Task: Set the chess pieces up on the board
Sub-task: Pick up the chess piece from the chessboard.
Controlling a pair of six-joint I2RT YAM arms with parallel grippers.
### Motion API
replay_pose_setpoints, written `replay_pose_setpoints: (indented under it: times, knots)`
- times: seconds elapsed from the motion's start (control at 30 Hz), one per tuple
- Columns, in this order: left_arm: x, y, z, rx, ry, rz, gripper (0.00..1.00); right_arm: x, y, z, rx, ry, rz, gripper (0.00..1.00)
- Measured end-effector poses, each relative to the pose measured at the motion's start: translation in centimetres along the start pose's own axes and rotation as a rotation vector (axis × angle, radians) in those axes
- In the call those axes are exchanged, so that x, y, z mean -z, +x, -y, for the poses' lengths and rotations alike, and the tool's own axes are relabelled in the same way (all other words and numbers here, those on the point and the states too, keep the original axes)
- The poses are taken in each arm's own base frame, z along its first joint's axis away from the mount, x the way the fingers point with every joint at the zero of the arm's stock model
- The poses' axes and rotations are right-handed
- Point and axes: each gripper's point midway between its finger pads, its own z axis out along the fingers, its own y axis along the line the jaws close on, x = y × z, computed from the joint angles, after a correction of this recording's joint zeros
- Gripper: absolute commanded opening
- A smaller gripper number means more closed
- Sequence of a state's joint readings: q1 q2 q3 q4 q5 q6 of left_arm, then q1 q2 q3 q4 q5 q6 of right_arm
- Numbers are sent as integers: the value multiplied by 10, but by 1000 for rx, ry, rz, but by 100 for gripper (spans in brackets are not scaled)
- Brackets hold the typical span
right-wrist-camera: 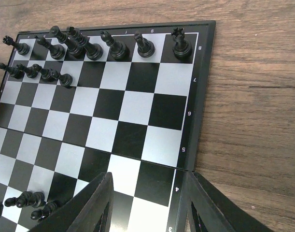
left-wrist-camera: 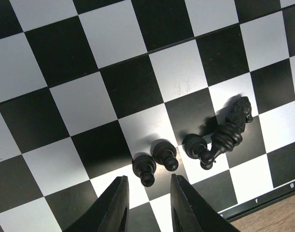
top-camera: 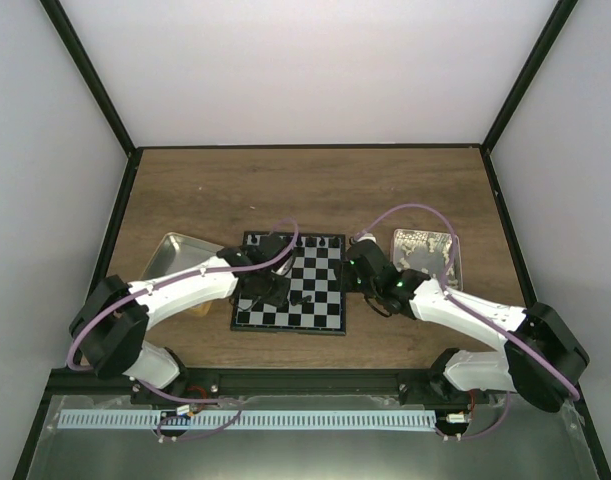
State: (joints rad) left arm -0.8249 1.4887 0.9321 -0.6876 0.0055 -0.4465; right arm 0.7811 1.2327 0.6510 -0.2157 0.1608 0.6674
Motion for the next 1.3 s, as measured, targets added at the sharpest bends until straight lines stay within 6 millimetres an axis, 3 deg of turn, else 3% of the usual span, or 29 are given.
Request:
replay_pose_setpoints:
  times: [0.4, 0.53, 0.7, 0.93, 1.13, 1.3]
  knots:
    - [-18, 11, -4, -5, -26, -66, 20, 0, 0, 0, -1, -2, -1, 43]
    - [-18, 11, -4, -5, -27, -67, 16, 0, 1, 0, -1, -2, -2, 43]
    - [-17, 9, -6, -7, -40, -60, 4, -1, 2, 0, 0, -3, -2, 43]
    - [-11, 0, -11, -27, -82, -34, 4, -1, 2, 1, 0, -2, -1, 43]
    - [5, -25, -10, -40, -115, 32, 4, 1, -1, 3, -8, 10, 16, 43]
    - [16, -66, 7, -63, -103, 110, 5, 22, -18, 6, -39, 6, 110, 43]
